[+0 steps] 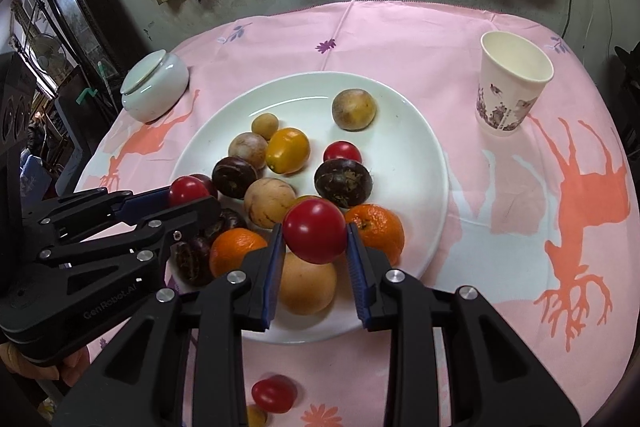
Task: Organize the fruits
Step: 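Open both tools to release the tomatoes onto the plate, then withdraw both tools toward the last red tomato and small yellow fruit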
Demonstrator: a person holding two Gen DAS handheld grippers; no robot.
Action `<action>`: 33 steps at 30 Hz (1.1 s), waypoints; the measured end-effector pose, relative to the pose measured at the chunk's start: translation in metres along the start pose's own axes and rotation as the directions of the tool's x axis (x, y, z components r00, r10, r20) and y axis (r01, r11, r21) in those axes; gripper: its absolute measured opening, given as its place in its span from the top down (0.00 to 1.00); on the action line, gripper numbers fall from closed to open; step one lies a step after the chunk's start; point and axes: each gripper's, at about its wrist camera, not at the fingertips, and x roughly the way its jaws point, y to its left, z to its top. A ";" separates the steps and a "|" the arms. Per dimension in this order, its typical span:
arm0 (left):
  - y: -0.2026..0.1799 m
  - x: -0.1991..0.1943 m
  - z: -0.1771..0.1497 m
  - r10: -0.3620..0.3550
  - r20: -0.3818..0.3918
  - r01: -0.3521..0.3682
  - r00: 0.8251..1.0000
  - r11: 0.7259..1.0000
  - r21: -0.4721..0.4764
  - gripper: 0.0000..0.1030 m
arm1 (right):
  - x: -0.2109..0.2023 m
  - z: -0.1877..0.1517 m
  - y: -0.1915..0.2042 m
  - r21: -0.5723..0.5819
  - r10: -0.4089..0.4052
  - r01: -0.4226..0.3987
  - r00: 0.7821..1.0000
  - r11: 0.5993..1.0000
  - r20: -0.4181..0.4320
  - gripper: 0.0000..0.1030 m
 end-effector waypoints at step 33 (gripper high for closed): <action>0.002 -0.060 -0.048 0.056 0.037 -0.055 0.998 0.998 -0.032 0.28 | -0.049 -0.052 -0.016 0.101 -0.020 0.021 1.000 0.995 -0.010 0.67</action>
